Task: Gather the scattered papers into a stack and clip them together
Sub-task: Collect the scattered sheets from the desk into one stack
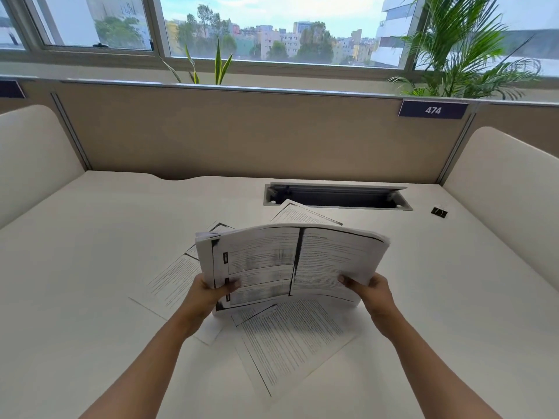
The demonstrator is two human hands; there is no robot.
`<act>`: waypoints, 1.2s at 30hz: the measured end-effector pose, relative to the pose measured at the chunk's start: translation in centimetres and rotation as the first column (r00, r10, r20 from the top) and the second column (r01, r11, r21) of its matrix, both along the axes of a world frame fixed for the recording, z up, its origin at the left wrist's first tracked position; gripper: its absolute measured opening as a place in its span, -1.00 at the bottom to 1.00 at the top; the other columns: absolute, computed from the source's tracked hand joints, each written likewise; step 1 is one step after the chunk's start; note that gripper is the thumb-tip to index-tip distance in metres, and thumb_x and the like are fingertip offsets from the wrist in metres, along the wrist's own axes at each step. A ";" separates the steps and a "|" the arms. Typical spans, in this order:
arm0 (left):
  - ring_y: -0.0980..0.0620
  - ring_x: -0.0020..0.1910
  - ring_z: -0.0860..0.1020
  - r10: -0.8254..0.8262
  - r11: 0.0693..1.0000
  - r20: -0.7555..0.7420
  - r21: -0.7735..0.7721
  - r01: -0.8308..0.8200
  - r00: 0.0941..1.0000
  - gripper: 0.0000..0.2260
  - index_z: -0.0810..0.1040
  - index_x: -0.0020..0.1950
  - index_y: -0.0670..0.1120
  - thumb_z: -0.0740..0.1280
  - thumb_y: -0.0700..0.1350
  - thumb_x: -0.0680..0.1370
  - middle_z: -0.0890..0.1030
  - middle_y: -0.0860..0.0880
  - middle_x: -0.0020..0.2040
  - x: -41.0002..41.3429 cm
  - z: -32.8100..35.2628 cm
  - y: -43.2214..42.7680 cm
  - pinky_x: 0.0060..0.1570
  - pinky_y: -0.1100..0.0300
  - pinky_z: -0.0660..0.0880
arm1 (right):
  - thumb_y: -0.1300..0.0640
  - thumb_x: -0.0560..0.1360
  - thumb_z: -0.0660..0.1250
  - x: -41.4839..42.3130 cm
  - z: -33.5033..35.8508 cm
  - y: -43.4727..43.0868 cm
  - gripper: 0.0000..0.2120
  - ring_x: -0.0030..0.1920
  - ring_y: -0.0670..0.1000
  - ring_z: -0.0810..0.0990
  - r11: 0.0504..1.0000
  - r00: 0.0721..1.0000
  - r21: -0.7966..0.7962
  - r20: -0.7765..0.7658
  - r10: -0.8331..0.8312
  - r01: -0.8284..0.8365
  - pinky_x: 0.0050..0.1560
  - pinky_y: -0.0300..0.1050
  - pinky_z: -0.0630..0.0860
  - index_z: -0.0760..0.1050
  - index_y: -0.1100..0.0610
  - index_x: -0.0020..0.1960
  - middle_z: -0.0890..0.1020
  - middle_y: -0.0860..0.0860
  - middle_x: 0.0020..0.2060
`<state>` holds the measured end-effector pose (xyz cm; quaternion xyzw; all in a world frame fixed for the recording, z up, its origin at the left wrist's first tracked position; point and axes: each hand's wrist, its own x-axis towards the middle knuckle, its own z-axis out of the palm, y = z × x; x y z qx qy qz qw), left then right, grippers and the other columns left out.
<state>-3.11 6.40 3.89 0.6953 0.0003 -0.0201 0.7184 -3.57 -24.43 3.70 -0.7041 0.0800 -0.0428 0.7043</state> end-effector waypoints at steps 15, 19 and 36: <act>0.09 -0.22 0.69 0.076 0.997 -0.102 0.032 -0.073 0.992 -0.81 0.58 0.00 -0.03 0.32 -0.28 0.49 0.71 0.07 -0.22 0.3 0.1 0.0 -0.29 0.20 0.63 | 0.12 0.51 0.30 -0.3 -0.4 -0.3 -0.95 -0.16 0.05 0.61 0.995 0.998 -0.075 0.018 -0.067 0.068 -0.27 -0.26 0.57 0.54 0.03 -0.08 0.65 0.02 -0.13; 0.01 -0.16 0.68 0.070 0.996 -0.165 0.063 -0.060 0.984 -0.83 0.57 0.02 -0.02 0.27 -0.24 0.53 0.71 0.03 -0.16 0.2 -0.6 0.0 -0.27 0.16 0.62 | 0.12 0.49 0.32 -0.3 -1.3 -0.6 -0.96 -0.15 0.07 0.63 0.994 0.997 -0.086 -0.033 -0.075 0.072 -0.21 -0.16 0.58 0.55 0.03 -0.06 0.66 0.04 -0.12; -0.11 0.53 -0.17 0.000 0.443 -0.279 0.861 0.250 0.960 -0.16 -0.21 0.52 -0.02 0.30 0.14 0.48 -0.16 -0.10 0.55 0.2 -3.9 -0.8 0.44 -0.16 -0.15 | 0.25 0.47 0.35 -1.3 -4.7 -4.4 -0.79 -0.13 0.12 0.56 0.935 0.928 0.040 -0.149 -0.342 0.351 -0.21 -0.23 0.55 0.50 0.26 0.09 0.59 0.19 -0.02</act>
